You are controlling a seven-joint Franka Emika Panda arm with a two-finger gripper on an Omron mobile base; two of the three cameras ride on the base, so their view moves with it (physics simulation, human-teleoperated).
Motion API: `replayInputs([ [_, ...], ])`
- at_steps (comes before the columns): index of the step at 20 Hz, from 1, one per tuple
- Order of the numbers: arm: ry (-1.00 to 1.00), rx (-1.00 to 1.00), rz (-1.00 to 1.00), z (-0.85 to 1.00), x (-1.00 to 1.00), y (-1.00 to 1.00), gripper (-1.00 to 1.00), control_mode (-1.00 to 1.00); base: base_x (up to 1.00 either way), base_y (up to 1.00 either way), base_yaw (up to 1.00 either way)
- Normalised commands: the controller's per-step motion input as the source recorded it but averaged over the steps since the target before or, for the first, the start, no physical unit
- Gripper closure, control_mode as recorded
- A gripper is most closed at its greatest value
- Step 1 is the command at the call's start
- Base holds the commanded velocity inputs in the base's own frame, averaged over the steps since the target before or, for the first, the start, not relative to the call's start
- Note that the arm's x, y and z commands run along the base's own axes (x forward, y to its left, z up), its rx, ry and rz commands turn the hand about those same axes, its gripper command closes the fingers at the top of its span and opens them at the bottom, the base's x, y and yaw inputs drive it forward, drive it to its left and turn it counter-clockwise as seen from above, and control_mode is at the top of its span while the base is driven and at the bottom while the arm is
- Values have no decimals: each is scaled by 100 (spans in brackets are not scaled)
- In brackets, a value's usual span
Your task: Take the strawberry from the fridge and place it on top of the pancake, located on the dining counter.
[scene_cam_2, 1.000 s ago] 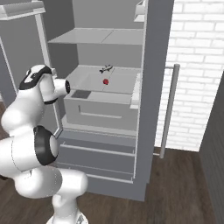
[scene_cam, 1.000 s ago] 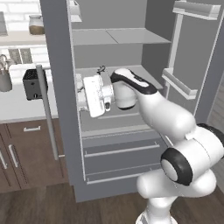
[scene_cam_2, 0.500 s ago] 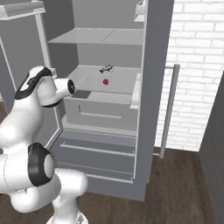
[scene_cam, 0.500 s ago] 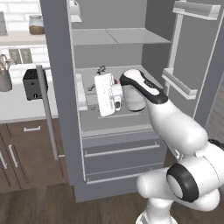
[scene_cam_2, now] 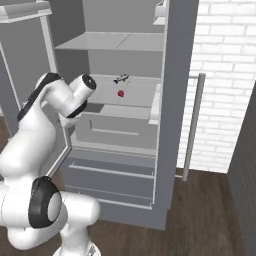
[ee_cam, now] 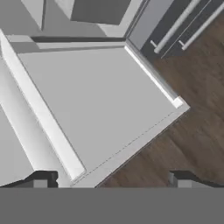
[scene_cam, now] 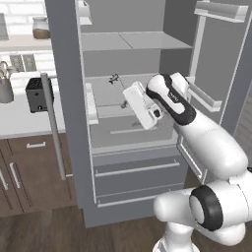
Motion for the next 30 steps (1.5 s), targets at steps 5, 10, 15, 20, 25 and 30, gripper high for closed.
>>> replayInputs([
  [5,-12,-76,43,-27,-13,-87,-100,-100,0,0,0],
  [10,-8,-79,47,-25,-32,-72,-100,-100,0,0,0],
  [15,-18,-41,42,-29,-82,-31,-100,-100,0,0,0],
  [20,-42,-8,23,1,-97,-45,-100,-100,0,0,0],
  [25,-12,36,0,-11,-31,-28,-100,-100,0,0,0],
  [30,0,24,-2,-1,-13,-8,-100,-100,0,0,0],
])
